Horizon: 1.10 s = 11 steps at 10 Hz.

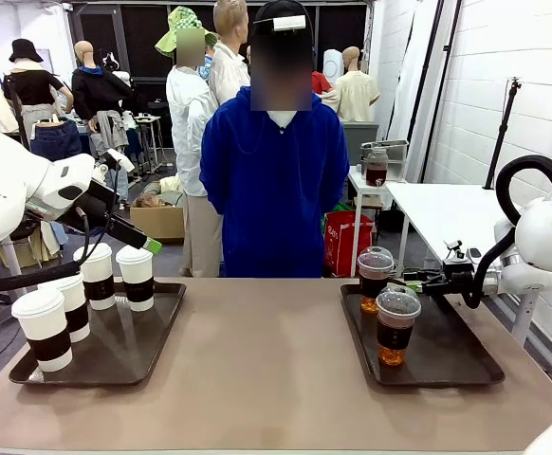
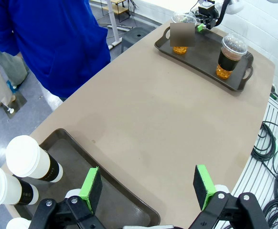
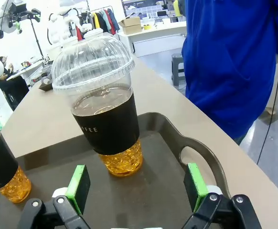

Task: Distribute the coffee onto the tray.
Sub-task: Pick up another iced Americano from the middle of the table and place it on the right Handle tray.

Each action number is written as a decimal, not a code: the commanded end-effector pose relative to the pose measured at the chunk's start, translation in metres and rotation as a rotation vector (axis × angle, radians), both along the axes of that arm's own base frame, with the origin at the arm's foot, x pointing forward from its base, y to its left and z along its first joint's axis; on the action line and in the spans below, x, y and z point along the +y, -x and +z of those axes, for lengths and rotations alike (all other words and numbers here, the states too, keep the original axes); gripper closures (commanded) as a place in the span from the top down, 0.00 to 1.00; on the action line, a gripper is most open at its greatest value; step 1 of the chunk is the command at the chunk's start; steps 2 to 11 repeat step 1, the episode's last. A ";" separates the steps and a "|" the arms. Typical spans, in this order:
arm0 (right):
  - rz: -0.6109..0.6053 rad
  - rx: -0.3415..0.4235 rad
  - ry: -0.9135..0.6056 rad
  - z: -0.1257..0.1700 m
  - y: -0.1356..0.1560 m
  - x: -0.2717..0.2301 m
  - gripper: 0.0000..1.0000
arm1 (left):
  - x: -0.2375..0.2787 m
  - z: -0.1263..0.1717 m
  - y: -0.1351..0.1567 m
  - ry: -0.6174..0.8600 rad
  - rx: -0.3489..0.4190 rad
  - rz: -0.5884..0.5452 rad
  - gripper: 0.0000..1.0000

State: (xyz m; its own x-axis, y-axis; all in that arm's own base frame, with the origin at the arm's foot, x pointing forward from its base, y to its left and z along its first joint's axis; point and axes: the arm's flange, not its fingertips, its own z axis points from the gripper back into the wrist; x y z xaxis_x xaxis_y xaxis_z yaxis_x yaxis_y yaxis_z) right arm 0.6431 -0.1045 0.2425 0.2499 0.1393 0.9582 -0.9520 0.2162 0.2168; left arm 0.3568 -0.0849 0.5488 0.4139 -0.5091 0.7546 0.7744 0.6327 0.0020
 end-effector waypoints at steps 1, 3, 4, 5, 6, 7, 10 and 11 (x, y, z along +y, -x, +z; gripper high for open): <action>0.008 -0.002 -0.003 0.002 0.000 0.001 1.00 | 0.001 -0.001 0.000 0.014 0.005 -0.005 1.00; 0.008 -0.002 -0.003 0.002 0.000 0.001 1.00 | 0.001 -0.001 0.000 0.014 0.005 -0.005 1.00; 0.008 -0.002 -0.003 0.002 0.000 0.001 1.00 | 0.001 -0.001 0.000 0.014 0.005 -0.005 1.00; 0.008 -0.002 -0.003 0.002 0.000 0.001 1.00 | 0.001 -0.001 0.000 0.014 0.005 -0.005 1.00; 0.008 -0.002 -0.003 0.002 0.000 0.001 1.00 | 0.001 -0.001 0.000 0.014 0.005 -0.005 1.00; 0.008 -0.002 -0.003 0.002 0.000 0.001 1.00 | 0.001 -0.001 0.000 0.014 0.005 -0.005 1.00; 0.008 -0.002 -0.003 0.002 0.000 0.001 1.00 | 0.001 -0.001 0.000 0.014 0.005 -0.005 1.00; 0.008 -0.002 -0.003 0.002 0.000 0.001 1.00 | 0.001 -0.001 0.000 0.014 0.005 -0.005 1.00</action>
